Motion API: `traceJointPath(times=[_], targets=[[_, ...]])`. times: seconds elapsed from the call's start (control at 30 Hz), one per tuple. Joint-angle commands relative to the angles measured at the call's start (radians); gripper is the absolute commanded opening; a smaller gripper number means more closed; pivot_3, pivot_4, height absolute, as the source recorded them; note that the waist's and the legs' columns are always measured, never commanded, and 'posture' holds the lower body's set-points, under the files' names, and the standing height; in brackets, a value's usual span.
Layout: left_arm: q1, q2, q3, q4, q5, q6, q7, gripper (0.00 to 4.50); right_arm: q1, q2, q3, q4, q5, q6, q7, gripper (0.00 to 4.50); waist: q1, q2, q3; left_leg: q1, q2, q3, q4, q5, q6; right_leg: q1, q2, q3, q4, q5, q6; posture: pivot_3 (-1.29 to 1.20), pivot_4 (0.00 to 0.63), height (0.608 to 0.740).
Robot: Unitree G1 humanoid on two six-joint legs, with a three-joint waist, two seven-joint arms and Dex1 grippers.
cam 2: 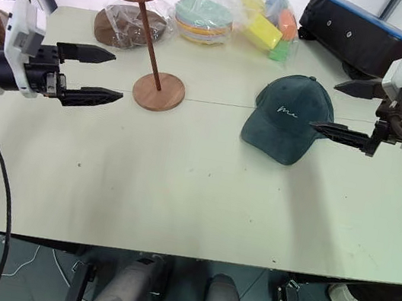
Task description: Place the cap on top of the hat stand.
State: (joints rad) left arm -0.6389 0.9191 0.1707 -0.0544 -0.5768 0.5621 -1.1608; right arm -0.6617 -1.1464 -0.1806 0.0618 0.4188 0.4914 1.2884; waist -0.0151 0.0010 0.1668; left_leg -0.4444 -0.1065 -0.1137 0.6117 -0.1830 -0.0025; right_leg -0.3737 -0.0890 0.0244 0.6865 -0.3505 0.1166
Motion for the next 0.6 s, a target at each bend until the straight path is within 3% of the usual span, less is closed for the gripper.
traceJointPath(times=[0.03,0.6], targets=[[-0.030,0.020,0.015,-0.001,0.003,-0.019,-0.011,4.47,-0.005,-0.033,-0.049,-0.038,0.025,0.006,0.006,4.50,0.000,0.000,0.000,0.000,0.000,0.000,0.000,0.000,0.000,0.000,0.000,0.000,0.000,0.000,0.000,0.00,0.150,0.740],[-0.054,0.032,0.034,0.003,-0.012,-0.001,-0.014,4.47,0.013,-0.033,-0.055,-0.075,0.052,0.027,-0.017,4.50,-0.001,0.000,0.000,0.000,0.000,0.000,0.000,0.000,0.000,0.000,0.000,0.000,0.000,0.000,0.000,0.00,0.150,0.740]])
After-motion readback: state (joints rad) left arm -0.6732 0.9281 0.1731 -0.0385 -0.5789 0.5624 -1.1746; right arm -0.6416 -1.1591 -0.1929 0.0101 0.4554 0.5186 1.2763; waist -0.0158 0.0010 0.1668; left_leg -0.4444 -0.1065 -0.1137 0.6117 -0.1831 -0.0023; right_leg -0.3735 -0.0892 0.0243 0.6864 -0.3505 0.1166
